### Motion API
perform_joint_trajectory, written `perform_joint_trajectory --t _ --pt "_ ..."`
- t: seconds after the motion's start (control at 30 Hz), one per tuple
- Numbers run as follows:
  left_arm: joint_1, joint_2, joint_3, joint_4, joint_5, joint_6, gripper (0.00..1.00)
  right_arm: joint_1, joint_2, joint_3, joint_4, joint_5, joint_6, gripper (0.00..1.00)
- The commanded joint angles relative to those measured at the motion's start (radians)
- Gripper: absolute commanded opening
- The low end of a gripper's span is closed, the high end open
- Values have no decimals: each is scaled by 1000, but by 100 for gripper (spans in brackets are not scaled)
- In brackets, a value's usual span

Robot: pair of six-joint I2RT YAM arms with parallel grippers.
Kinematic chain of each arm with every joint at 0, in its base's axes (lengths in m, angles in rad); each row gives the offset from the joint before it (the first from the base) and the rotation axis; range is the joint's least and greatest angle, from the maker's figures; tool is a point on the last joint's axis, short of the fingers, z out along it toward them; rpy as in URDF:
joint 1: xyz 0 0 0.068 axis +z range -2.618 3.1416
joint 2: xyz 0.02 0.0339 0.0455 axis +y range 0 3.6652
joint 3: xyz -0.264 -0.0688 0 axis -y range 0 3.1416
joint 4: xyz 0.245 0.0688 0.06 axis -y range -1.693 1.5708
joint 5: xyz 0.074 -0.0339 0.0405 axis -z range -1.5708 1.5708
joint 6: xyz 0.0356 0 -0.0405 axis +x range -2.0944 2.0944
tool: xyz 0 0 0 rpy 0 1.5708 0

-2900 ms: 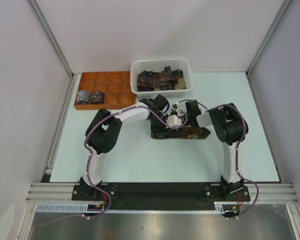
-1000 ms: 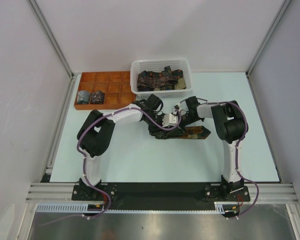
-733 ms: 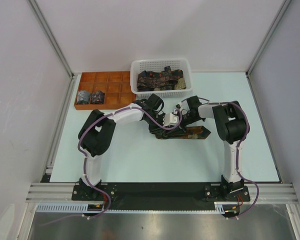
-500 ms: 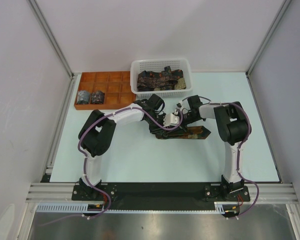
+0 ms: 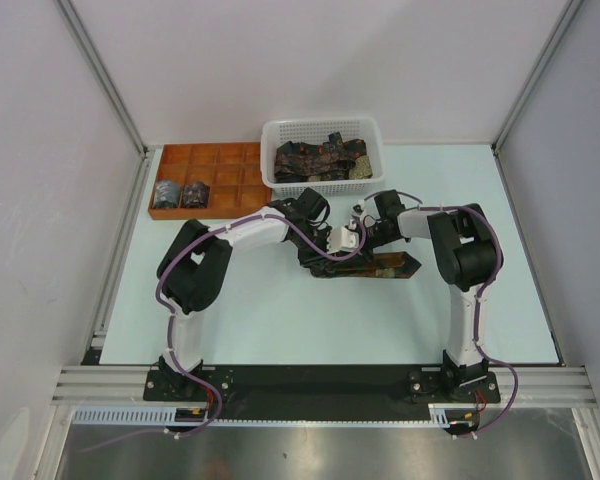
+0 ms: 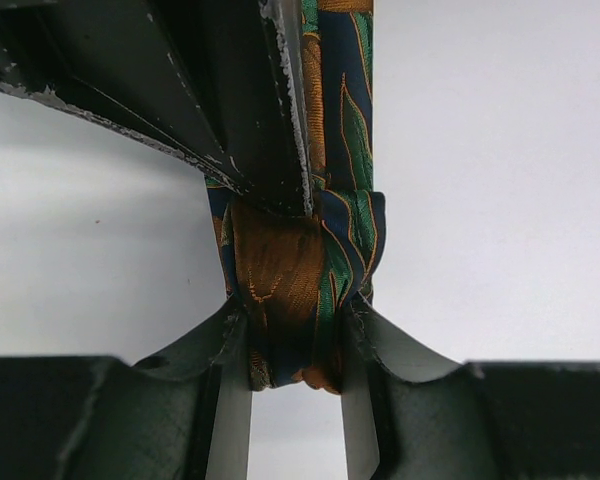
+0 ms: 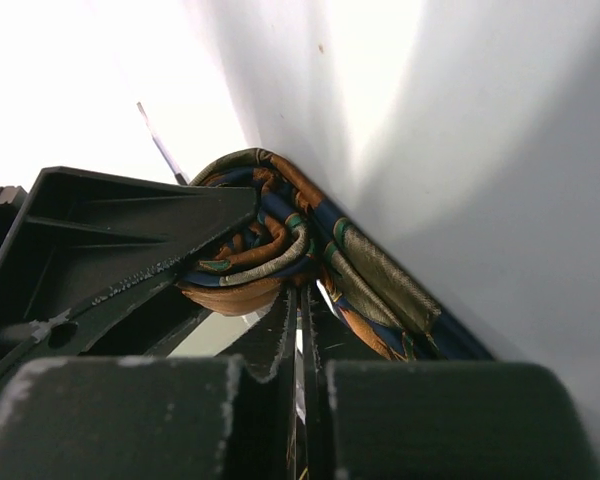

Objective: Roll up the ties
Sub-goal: Roll the tie at the center of the board.

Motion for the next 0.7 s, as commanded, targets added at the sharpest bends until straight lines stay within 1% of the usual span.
perform_joint_trajectory --t 0.0,0.03,0.07,0.13,0.17,0.27,0.37,0.5,0.67 --pt "-12 7 8 -54 4 2 29 17 35 54 -16 168 -87 0" --pt "-12 2 6 -53 13 2 32 17 37 58 -47 182 -99 0" --pt "-12 -4 6 -54 19 0 39 19 40 63 -59 219 -115 0" --pt "-12 -19 3 -48 36 -6 47 19 55 69 -84 240 -124 0" --pt "-11 -24 3 -46 39 -9 54 19 60 78 -94 263 -129 0" --pt "0 -42 -12 -27 56 -28 66 20 66 89 -117 292 -142 0" --pt "28 -58 -21 -22 74 -41 70 20 64 98 -139 326 -165 0" --pt "54 -69 -38 4 77 -35 73 22 67 107 -171 343 -185 0" --pt "49 -35 8 4 102 -63 75 34 67 111 -179 345 -198 0"
